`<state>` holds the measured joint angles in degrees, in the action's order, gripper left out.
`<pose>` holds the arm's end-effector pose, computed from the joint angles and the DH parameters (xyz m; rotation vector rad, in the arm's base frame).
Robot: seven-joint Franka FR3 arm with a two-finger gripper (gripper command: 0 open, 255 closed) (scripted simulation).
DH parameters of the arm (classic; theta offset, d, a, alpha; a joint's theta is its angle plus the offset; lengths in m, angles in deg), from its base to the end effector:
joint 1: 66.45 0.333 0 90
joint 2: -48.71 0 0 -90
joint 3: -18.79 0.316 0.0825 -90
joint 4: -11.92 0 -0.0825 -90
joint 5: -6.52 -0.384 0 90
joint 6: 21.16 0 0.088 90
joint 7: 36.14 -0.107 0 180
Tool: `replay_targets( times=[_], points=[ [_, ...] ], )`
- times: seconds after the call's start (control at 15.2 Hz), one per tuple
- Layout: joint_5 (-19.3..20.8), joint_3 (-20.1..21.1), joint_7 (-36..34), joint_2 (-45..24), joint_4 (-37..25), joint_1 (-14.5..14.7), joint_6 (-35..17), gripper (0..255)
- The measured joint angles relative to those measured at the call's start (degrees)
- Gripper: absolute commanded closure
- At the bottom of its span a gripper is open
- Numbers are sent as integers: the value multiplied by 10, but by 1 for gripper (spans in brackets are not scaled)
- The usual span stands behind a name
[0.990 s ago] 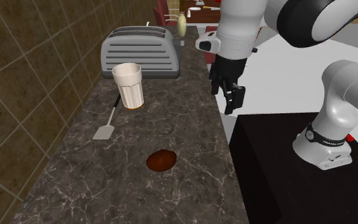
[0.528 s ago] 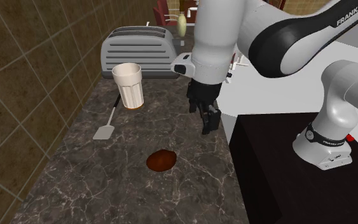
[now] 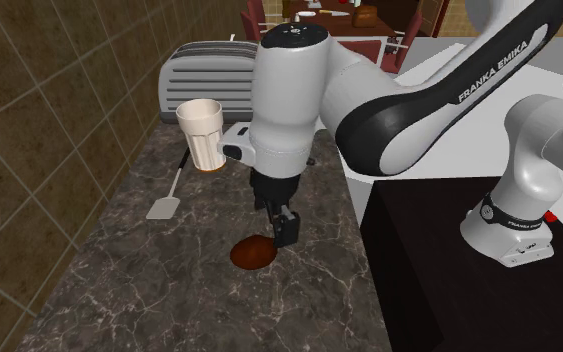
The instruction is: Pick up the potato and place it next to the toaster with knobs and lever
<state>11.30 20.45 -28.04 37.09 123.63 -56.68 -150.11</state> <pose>0.5973 0.1177 0.3861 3.0209 0.5955 0.1541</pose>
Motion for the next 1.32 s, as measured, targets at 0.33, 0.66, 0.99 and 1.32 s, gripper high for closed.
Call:
replay_targets(
  times=[0.33, 0.66, 0.99, 1.32],
  points=[
    [8, 5, -1, -68, -57, 9, -23, 0],
    [11, 4, -3, -94, -55, 9, -53, 0],
    [11, 4, -4, -103, -57, 9, -59, 0],
    [11, 4, -4, -103, -57, 9, -59, 255]
  ],
)
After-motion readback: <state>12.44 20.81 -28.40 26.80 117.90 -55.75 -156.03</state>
